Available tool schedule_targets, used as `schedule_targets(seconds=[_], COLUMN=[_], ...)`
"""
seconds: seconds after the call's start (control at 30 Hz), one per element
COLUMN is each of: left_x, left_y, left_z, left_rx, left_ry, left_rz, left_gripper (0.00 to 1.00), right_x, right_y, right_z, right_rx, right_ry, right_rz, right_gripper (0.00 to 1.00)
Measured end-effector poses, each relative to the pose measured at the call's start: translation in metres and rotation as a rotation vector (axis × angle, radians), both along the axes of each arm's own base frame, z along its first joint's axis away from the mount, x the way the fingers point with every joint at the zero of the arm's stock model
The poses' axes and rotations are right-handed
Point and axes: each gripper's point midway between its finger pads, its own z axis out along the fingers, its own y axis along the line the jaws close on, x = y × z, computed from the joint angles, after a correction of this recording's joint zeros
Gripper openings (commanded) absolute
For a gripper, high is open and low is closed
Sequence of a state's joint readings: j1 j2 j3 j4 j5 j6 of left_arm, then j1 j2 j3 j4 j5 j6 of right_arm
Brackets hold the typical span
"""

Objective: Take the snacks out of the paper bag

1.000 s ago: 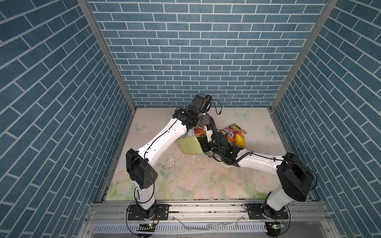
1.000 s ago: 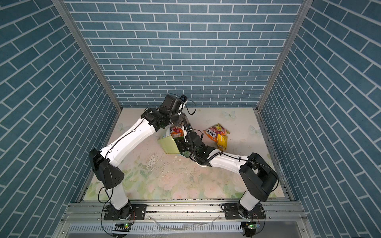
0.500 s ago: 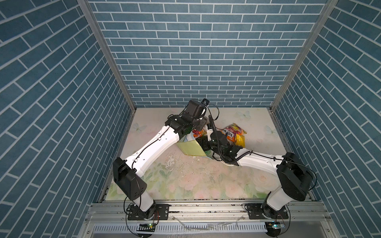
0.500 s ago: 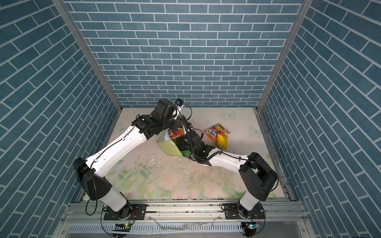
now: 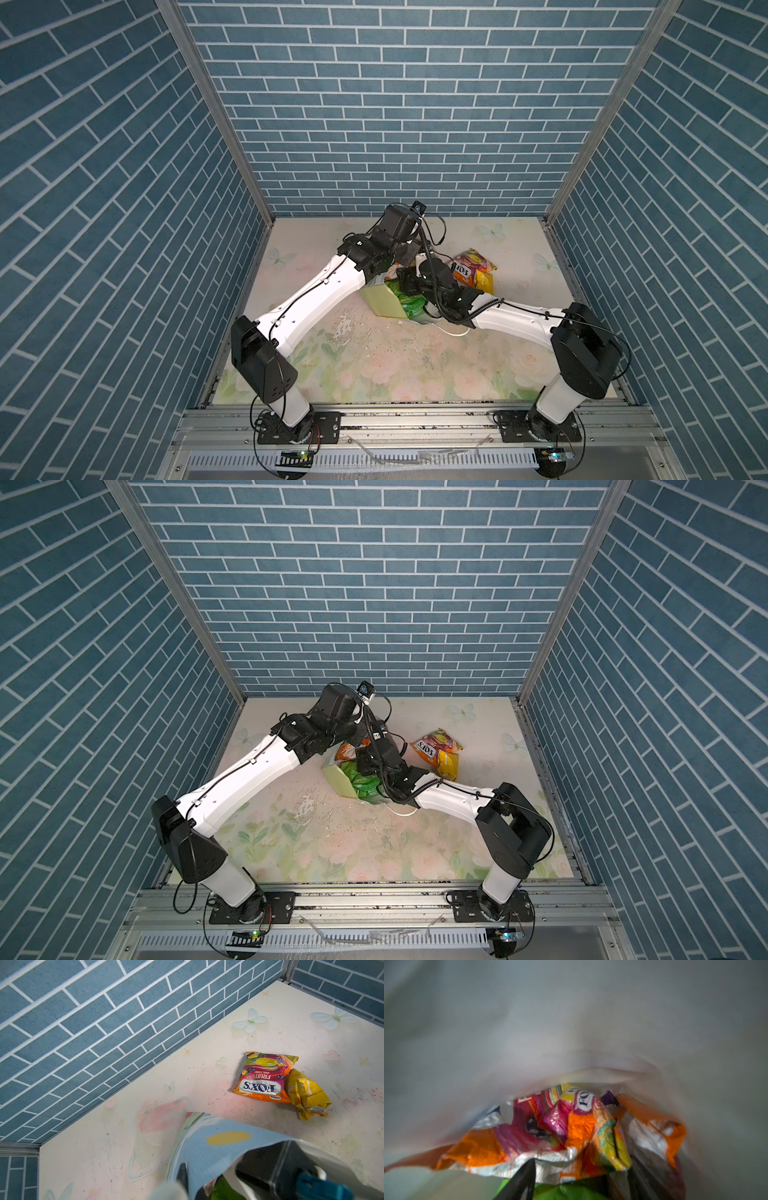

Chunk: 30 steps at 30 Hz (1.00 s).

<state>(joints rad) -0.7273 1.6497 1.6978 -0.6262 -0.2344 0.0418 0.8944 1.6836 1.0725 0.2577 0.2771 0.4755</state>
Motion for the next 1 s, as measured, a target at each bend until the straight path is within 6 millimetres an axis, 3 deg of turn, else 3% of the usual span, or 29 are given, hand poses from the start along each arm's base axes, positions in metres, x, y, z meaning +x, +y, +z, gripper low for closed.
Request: schedule_targets(seconds=[0.13, 0.43, 0.73, 1.0], left_x=[0.003, 0.005, 0.006, 0.007], left_y=[-0.002, 0.002, 0.004, 0.003], left_z=[-0.004, -0.002, -0.002, -0.001], left_rx=[0.004, 0.02, 0.033, 0.033], left_ry=[0.009, -0.004, -0.013, -0.02], left_rz=[0.004, 0.025, 0.027, 0.023], left_gripper=[0.0, 0.0, 0.0, 0.0], right_x=[0.007, 0.013, 0.007, -0.003], right_y=[0.001, 0.004, -0.001, -0.002], right_z=[-0.009, -0.01, -0.003, 0.034], right_rx=[-0.017, -0.004, 0.02, 0.103], right_ry=[0.003, -0.009, -0.014, -0.053], right_rz=[-0.02, -0.022, -0.003, 0.04], right_gripper=[0.55, 0.18, 0.11, 0.09])
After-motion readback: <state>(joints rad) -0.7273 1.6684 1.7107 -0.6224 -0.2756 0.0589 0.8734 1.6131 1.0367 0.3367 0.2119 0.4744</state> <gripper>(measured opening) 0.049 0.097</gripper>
